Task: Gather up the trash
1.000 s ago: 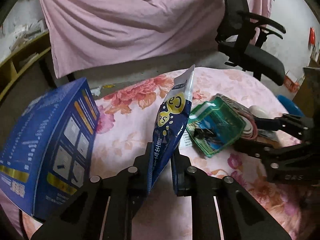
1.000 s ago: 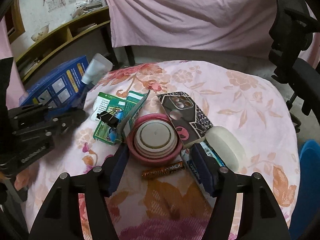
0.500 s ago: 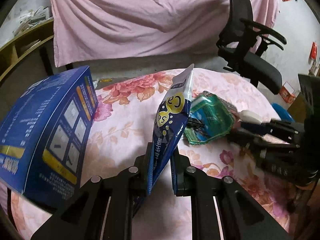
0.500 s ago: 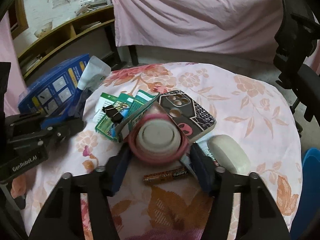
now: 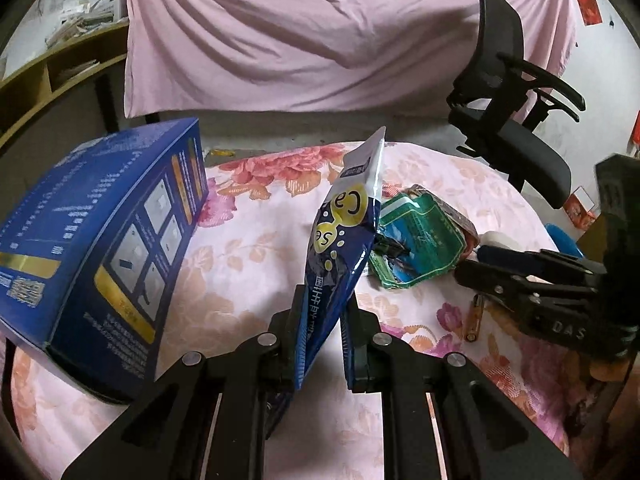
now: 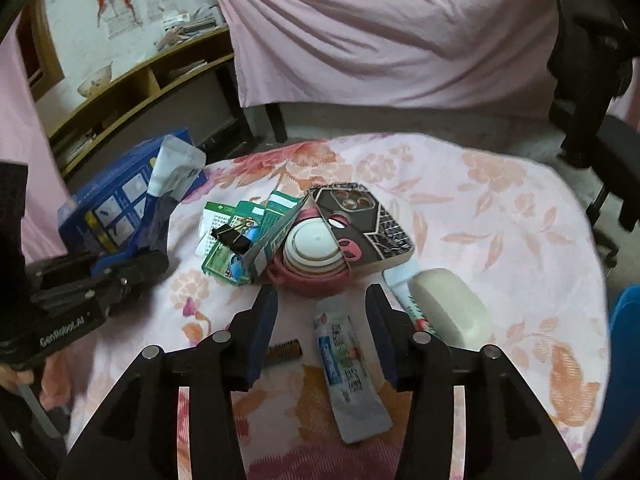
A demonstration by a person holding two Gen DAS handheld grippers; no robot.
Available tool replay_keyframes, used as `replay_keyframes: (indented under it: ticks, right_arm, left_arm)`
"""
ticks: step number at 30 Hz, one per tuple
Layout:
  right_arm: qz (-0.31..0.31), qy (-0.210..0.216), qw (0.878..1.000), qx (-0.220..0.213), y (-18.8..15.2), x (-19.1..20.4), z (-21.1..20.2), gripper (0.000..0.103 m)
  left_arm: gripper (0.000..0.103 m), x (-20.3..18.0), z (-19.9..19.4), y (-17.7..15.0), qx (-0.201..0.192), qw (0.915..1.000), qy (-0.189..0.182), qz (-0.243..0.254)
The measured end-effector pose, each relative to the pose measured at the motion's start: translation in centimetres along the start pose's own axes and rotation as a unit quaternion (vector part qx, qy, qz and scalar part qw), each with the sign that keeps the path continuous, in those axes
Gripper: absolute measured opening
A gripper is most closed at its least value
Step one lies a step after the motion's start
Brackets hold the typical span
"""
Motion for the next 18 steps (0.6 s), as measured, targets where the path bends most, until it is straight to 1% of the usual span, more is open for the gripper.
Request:
replay_keyframes:
  ticks: [3,6,9,10,12,14,16,18]
  right_arm:
    - [0.017,0.003,1.000,0.000,0.4,-0.3,0.5,0.047]
    - [0.009,-0.013,1.000,-0.016,1.0,-0.5,0.0,0.048]
    - [0.029,0.018,0.999,-0.007,0.8,-0.4,0.2,0.048]
    - [0.028,0.020,0.999,-0.002,0.6,-0.2,0.5,0.048]
    - [0.010,0.011,1.000,0.000,0.5,0.2,0.5,0.048]
    - [-0.017,-0.007,1.000,-0.014,0.8,0.7,-0.3,0.048]
    - [-0.025,-0.013,0.999,-0.033,1.2,0.9,-1.5,0.048]
    - [-0.017,-0.003,0.998,-0.055,1.7,1.6,-2.7,0.047]
  left_arm:
    - [0.012,0.3,0.3,-0.1,0.004,0.9999,-0.004,-0.012]
    - [0.012,0.6,0.7,-0.2,0.006,0.9997,-0.005,-0.024]
    - [0.012,0.8,0.7,-0.3,0.005,0.9993,-0.009,-0.037]
    - [0.012,0.8,0.6,-0.3,0.002,0.9991,-0.011,-0.041]
    - [0.012,1.0,0.2,-0.4,-0.005,0.9984,-0.019,-0.052]
    - [0.012,1.6,-0.3,-0.6,-0.012,0.9968,-0.034,-0.072]
    - [0.012,2.1,-0.7,-0.6,-0.014,0.9949,-0.046,-0.088]
    - [0.012,2.2,-1.0,-0.7,-0.012,0.9942,-0.053,-0.092]
Point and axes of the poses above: each gripper's, at about its wrist camera, not at the fingertips, and z roughly the way its jaws point, x to its left, y to its top, the point moved 7 cm from there along z, roughly the way its jaws point, and after that the axes turned 11 degrees about -x, right-handed, at the moved point
